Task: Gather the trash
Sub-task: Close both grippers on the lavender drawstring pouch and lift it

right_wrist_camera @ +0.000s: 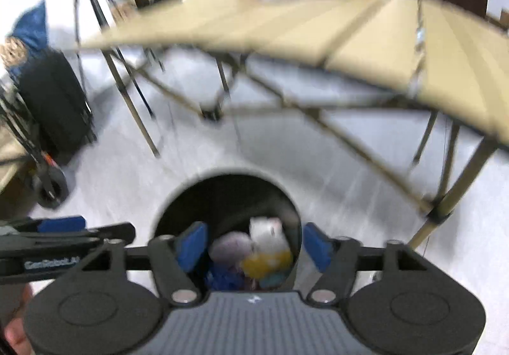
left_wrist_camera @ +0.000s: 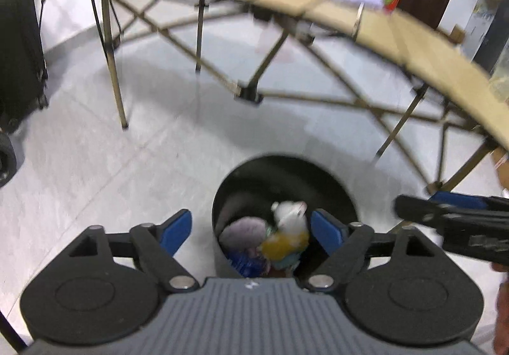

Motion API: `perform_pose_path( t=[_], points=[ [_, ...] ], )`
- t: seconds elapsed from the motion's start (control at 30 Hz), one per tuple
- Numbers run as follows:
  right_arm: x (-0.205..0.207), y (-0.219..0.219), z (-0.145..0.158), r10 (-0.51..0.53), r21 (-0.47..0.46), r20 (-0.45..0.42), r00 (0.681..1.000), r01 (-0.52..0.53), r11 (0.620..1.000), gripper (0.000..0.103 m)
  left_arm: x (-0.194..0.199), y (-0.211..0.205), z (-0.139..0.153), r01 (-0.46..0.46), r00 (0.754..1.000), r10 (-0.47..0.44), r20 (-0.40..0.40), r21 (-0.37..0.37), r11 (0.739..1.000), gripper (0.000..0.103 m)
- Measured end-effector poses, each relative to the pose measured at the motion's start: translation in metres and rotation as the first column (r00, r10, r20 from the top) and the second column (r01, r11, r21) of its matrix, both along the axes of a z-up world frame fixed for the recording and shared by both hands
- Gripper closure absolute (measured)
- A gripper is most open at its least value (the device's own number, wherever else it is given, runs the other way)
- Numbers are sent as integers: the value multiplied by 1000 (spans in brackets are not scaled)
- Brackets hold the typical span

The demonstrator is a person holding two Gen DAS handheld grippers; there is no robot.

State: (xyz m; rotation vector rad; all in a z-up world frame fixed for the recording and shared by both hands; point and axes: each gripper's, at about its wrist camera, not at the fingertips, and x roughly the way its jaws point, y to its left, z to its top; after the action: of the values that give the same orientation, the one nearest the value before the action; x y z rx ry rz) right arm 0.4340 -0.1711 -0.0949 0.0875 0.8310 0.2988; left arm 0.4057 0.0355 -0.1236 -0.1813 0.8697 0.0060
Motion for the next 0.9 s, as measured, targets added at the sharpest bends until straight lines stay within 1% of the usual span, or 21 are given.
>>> perform_pose_path(
  t=[0.07,0.13,0.17,0.2,0.27,0.3,0.37,0.4,0.43,0.5,0.53,0.6,0.63,0.67,0.7,0.73,0.77,0.8,0.83,0.87,0.9],
  points=[
    [-15,-12,32,4,48,83,997,-8,999,26,-7,1,25,7,997,-6,76,-18,1000,11],
    [-21,-24,62,12,91,177,984,-28,995,22,-6,0,52,25,985,-18,169,-38,999,4],
    [-20,-30,78,20,103,227,974,-44,994,17,-3,-1,65,36,977,-25,214,-47,998,0],
    [-15,-36,91,27,104,268,963,-57,993,11,5,-3,79,54,966,-38,257,-57,997,0],
    [6,-45,115,57,71,357,932,-88,994,7,29,-8,102,112,940,-86,330,-61,992,0],
    [22,-47,124,62,39,385,921,-83,996,4,47,-12,112,122,930,-98,354,-48,991,0],
    [65,-51,140,72,-32,420,905,-65,997,2,87,-21,126,108,919,-94,382,-16,994,0],
    [89,-54,145,78,-45,433,898,-65,997,2,111,-25,131,101,913,-89,397,-9,995,0],
    [118,-58,148,69,-40,434,898,-58,998,2,134,-28,134,105,907,-93,411,-7,994,0],
    [188,-64,147,27,-4,379,925,-27,1000,2,186,-37,135,106,903,-98,418,5,994,0],
    [217,-65,143,-1,10,358,934,-3,1000,2,213,-43,132,107,905,-103,413,13,994,0],
    [283,-67,128,-33,12,304,952,31,999,5,260,-50,121,113,921,-101,376,-8,994,0],
    [306,-68,120,-44,6,282,958,44,999,6,283,-53,113,104,935,-86,344,-32,994,0],
    [331,-66,107,-62,6,261,963,62,998,10,300,-54,107,105,945,-81,318,-58,993,1],
    [349,-68,98,-79,16,248,966,78,997,14,316,-55,99,113,951,-84,298,-80,990,1],
    [370,-71,88,-98,37,227,969,92,995,16,329,-56,91,117,956,-88,279,-88,989,1],
    [382,-73,79,-108,55,208,972,98,994,19,338,-58,84,131,957,-105,270,-81,988,2],
    [396,-75,70,-109,71,190,976,97,993,22,340,-58,77,145,957,-122,264,-68,987,6],
    [400,-74,60,-105,84,178,978,92,992,23,340,-61,71,171,952,-151,265,-55,984,8],
    [404,-73,54,-106,96,166,980,91,991,26,339,-62,66,195,947,-176,268,-47,980,16],
    [411,-75,48,-111,105,150,982,96,990,29,339,-64,63,209,945,-193,265,-33,977,27]
  ],
)
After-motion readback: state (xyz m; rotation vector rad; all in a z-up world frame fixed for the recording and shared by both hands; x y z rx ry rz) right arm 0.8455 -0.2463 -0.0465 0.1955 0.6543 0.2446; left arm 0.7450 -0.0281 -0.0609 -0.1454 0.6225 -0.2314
